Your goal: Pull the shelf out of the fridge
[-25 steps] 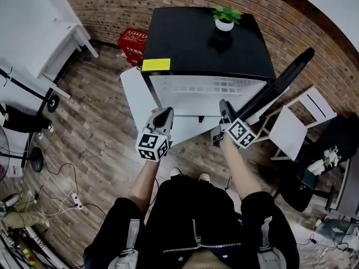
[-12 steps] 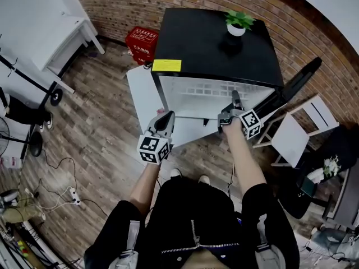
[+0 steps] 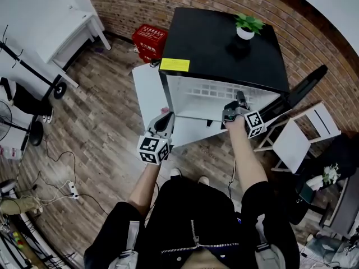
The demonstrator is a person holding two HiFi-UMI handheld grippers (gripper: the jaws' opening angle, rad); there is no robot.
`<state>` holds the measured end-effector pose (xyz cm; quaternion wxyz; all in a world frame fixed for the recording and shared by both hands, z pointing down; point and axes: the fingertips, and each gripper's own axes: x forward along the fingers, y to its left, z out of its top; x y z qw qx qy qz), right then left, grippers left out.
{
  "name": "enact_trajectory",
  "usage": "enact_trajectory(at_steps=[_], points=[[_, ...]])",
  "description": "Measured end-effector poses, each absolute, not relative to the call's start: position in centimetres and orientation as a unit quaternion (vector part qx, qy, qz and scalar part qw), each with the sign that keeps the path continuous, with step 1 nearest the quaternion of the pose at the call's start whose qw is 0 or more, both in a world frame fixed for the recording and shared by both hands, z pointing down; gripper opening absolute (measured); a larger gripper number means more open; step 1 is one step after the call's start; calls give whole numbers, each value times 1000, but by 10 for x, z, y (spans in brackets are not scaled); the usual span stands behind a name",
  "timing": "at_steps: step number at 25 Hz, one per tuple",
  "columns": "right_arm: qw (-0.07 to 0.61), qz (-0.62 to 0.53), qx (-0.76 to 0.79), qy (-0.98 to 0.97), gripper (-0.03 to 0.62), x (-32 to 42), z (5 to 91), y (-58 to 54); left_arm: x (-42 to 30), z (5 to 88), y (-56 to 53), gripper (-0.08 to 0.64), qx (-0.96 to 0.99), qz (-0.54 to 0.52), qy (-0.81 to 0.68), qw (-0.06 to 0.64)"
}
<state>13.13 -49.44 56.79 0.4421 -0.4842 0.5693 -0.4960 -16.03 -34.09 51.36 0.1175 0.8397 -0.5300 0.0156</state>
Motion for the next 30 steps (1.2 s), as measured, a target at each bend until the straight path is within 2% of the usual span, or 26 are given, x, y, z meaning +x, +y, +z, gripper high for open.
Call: enact_trajectory(at_steps=[9,20,23,30], points=[[440,-510,-473,568,25,130,569,-493,-158,517,-337,20,838,12,-531,127],[431,-518,-472,568,25,129,570,-490,-148,532,-337,26,843,-16,-503,188],[432,-521,-470,566,26,128,570,-490,-148,534,-341,88,840,-29,-501,206],[433,-527,-469,562,26,127,570,-489,-150,544,-352,152,808,-125,-487,307]])
